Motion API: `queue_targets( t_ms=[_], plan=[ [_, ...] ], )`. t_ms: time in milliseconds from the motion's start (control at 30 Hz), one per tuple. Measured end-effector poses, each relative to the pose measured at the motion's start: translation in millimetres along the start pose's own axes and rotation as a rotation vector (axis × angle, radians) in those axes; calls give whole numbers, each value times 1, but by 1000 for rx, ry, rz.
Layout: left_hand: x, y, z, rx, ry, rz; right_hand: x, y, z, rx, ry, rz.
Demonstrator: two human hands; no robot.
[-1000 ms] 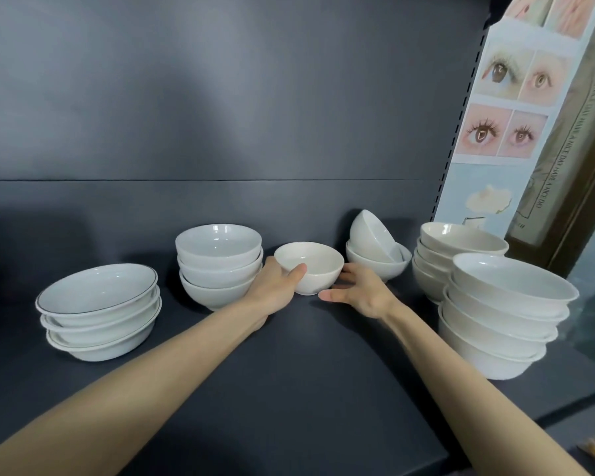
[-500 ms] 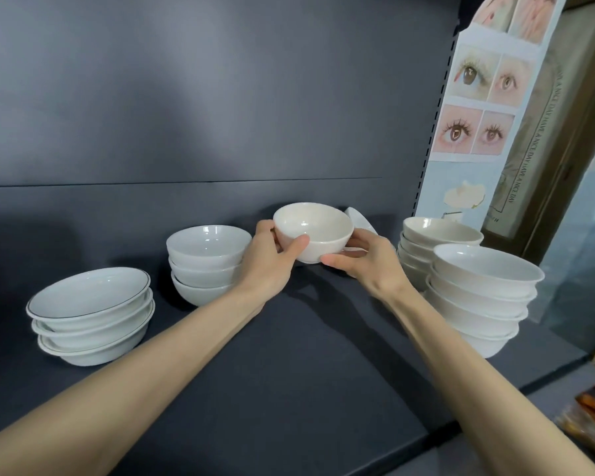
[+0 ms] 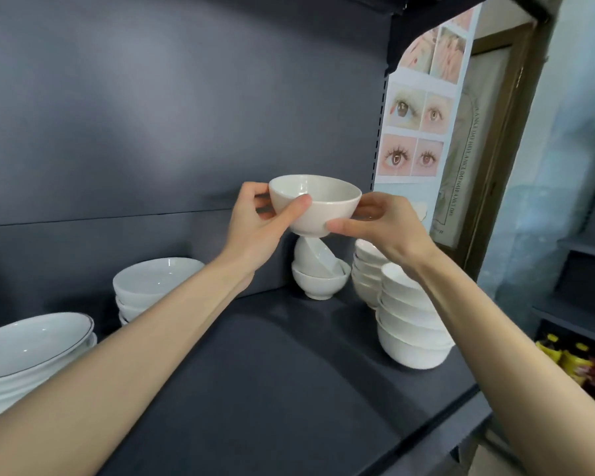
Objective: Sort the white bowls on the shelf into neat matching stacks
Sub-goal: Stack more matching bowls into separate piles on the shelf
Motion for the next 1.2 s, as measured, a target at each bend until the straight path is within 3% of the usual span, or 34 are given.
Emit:
queue_targets(
  t_ms=[333, 533, 833, 1200],
  plan=[
    [33, -26, 87, 79, -57, -46, 45, 47, -86, -86, -72, 27],
    [46, -46, 134, 262, -121, -155, 80, 98, -117, -78, -180, 80],
    [50, -68, 168, 497, -232, -256, 99, 148, -125, -47, -349, 125],
    [53, -86, 174, 675, -281, -294, 94, 176, -118, -14, -389, 130]
  ],
)
Point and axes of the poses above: each hand's wrist, its own x-axis towards the middle knuckle, its own z-axis out of the palm, y = z × x, the point moved 10 cm from there along x, towards the middle knuckle, and after that the axes turned 3 degrees about z, right-handed, at the moved point
